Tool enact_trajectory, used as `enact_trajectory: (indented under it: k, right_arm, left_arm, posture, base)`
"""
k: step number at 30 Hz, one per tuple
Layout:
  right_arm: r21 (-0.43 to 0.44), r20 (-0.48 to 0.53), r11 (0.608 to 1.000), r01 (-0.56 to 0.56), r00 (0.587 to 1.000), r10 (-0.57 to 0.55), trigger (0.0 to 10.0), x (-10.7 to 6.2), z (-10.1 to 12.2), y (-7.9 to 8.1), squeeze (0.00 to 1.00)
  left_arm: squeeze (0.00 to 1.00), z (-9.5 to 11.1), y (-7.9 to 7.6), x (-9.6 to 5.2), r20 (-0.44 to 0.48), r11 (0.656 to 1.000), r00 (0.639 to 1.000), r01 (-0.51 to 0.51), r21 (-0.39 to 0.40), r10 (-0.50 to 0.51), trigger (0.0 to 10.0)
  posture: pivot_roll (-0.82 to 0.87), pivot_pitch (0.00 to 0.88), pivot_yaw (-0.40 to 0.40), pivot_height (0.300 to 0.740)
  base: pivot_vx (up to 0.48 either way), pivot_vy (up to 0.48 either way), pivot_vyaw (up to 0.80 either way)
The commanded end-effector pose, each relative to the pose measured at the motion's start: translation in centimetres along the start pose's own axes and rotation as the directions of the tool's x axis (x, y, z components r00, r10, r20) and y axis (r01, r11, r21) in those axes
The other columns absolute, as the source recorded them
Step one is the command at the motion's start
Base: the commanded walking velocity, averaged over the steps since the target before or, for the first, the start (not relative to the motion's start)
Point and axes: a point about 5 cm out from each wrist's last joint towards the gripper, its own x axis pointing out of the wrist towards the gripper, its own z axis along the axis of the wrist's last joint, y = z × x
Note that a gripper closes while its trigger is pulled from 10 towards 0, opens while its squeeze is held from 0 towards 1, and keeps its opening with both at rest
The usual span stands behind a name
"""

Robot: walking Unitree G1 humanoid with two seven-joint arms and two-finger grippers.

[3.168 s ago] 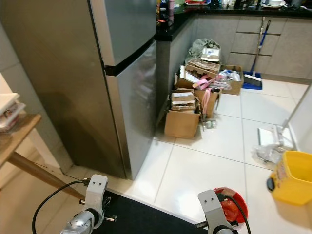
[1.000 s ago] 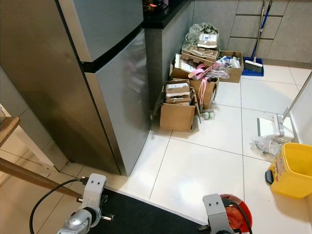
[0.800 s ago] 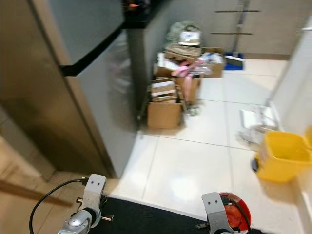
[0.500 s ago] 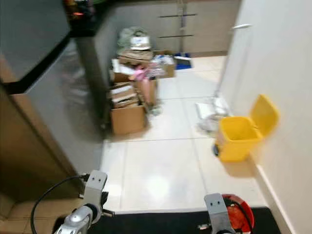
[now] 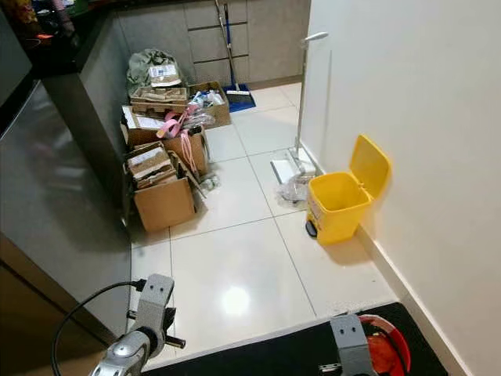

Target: Restocking fridge

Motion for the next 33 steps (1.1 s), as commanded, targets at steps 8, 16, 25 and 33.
enact_trajectory:
  k: [8, 16, 25, 33]
  right_arm:
    - [-0.054, 0.096, 0.994, -0.096, 0.990, 0.101, 10.0, 0.9, 3.0, 0.9, 0.00]
    - [-0.105, 0.094, 0.978, -0.183, 0.977, 0.193, 10.0, 1.6, 4.5, 2.9, 0.00]
    - [-0.102, 0.105, 0.973, -0.209, 0.970, 0.219, 10.0, 1.8, 5.2, 4.0, 0.00]
    - [-0.054, 0.097, 0.988, -0.145, 0.984, 0.150, 10.0, 1.3, 3.6, 2.4, 0.00]
  left_arm:
    - [0.00, -0.5, 1.8, -0.7, -0.002, 0.996, 0.996, -0.084, 0.007, 0.084, 10.0]
    - [0.00, -1.6, 3.7, -2.1, 0.008, 0.982, 0.982, -0.187, -0.042, 0.187, 10.0]
    - [0.00, -2.2, 4.0, -2.9, 0.008, 0.976, 0.977, -0.211, -0.052, 0.212, 10.0]
    - [0.00, -0.8, 2.4, -1.6, 0.013, 0.991, 0.991, -0.133, -0.030, 0.134, 10.0]
  posture:
    - [-0.04, 0.083, 0.030, 0.740]
    - [0.06, 0.071, -0.062, 0.740]
    - [0.06, 0.070, -0.042, 0.740]
    - [0.01, 0.074, 0.022, 0.740]
  base:
    - [0.000, 0.000, 0.00]
    - [0.000, 0.000, 0.00]
    - [0.000, 0.000, 0.00]
    - [0.000, 0.000, 0.00]
